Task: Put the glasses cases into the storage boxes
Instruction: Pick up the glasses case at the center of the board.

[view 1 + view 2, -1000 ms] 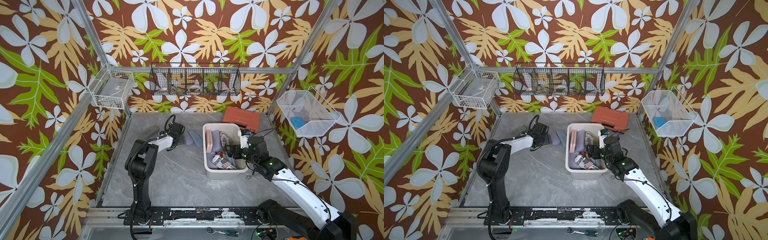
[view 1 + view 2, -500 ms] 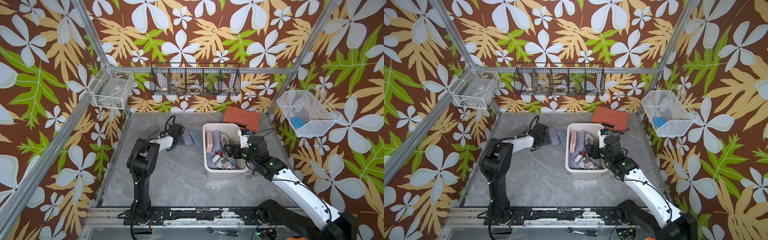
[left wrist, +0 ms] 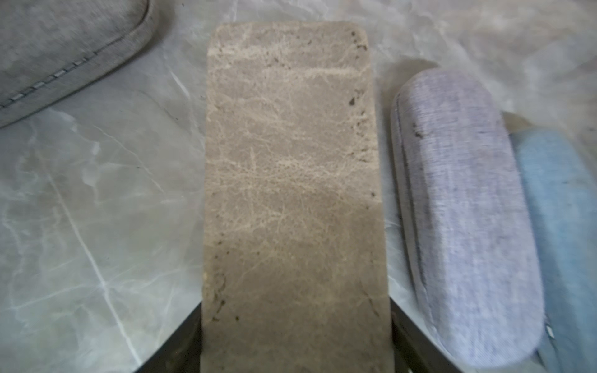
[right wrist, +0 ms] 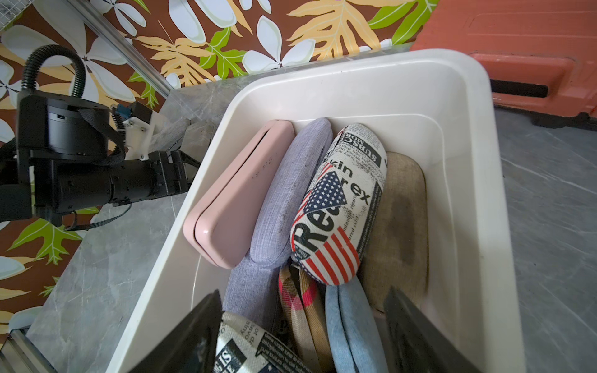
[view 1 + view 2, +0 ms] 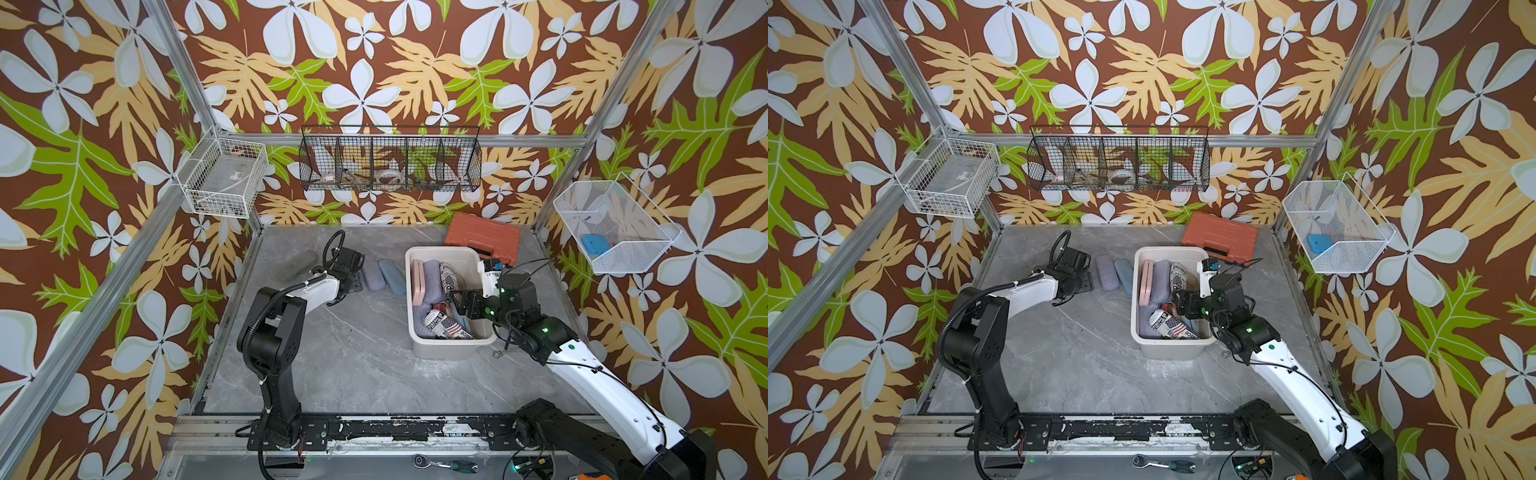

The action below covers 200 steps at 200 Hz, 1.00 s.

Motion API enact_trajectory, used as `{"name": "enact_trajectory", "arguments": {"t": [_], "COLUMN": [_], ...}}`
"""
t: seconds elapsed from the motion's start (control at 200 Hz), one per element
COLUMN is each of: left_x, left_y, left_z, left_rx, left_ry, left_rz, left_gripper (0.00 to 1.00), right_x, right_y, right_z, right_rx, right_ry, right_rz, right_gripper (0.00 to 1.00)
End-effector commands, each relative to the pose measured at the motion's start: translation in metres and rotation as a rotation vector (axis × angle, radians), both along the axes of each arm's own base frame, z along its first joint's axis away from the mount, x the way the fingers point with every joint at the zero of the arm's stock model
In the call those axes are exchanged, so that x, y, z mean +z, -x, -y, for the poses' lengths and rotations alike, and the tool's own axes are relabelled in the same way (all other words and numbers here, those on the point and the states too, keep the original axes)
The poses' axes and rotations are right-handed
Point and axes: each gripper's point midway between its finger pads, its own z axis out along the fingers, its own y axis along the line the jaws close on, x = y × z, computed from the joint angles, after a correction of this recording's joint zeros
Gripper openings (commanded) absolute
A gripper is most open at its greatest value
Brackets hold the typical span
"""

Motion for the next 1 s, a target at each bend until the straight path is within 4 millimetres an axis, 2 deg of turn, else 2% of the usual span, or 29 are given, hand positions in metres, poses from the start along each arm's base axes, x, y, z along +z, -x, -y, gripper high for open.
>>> {"name": "enact_trajectory", "arguments": {"t": [0.0,0.17,0.43,0.581,0.831,0.996], "left_x": [0.008,0.021,0.064,0.091,0.111,0.148], "left_y": [-0.002,0.002,0.024,0.044,0.092,0.11], "left_z": [0.002,0.013,0.041,0.054,0.075,0.087], "left_rx": [-0.017,-0.051,-0.136,-0.172,-0.235,-0.313], "left_ry": [0.008,0.075,0.171,0.241,0.434,0.483], "left_rz": [0.029,0.074,0.216,0.309,0.412,0.503], "left_gripper": [0.69,0.68,0.67,0.66,0.65,0.64], "right_x": [0.003,0.004,0.001,0.0,-0.005,0.0], "right_y": [-0.001,0.002,0.002,0.0,-0.003,-0.006], "right_z": [-0.004,-0.005,-0.004,-0.006,-0.019,-0.021], "right_rx": [0.011,0.016,0.009,0.008,0.028,0.024], "right_ry": [-0.028,-0.037,-0.039,-0.048,-0.104,-0.116], "right_rz": [0.007,0.006,0.001,-0.003,-0.016,-0.001], "right_gripper": [0.78,0.77,0.76,0.76,0.75,0.75]}}
